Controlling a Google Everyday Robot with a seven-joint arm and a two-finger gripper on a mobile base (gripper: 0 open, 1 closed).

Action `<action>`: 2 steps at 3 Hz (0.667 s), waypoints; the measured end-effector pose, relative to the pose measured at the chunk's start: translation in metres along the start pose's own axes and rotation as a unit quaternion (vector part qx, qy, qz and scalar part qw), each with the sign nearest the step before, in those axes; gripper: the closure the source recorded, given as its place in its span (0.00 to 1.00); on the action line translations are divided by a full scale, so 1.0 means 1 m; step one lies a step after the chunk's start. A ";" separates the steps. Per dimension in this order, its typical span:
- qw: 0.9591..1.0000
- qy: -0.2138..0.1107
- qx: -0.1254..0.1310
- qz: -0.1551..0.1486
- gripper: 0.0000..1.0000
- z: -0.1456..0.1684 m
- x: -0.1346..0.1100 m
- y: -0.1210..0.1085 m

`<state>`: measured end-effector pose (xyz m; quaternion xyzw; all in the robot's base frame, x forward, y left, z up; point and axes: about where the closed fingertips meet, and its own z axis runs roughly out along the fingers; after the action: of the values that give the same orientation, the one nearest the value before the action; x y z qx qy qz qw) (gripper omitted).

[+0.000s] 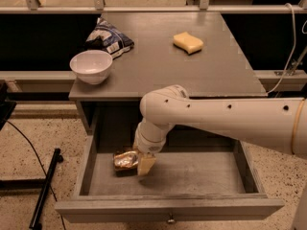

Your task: Pick orange can from top drawer and place on counter

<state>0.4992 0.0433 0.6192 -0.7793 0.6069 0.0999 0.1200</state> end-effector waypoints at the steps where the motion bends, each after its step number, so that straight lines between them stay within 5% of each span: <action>1: 1.000 -0.004 0.000 0.005 0.45 0.001 0.002 0.001; 2: 1.000 -0.010 0.000 0.008 0.50 0.002 0.003 0.002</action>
Offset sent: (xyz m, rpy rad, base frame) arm -0.0004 -0.0049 -0.0030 0.0363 0.0113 -0.0219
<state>0.4979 0.0403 0.6164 -0.7736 0.6115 0.1089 0.1255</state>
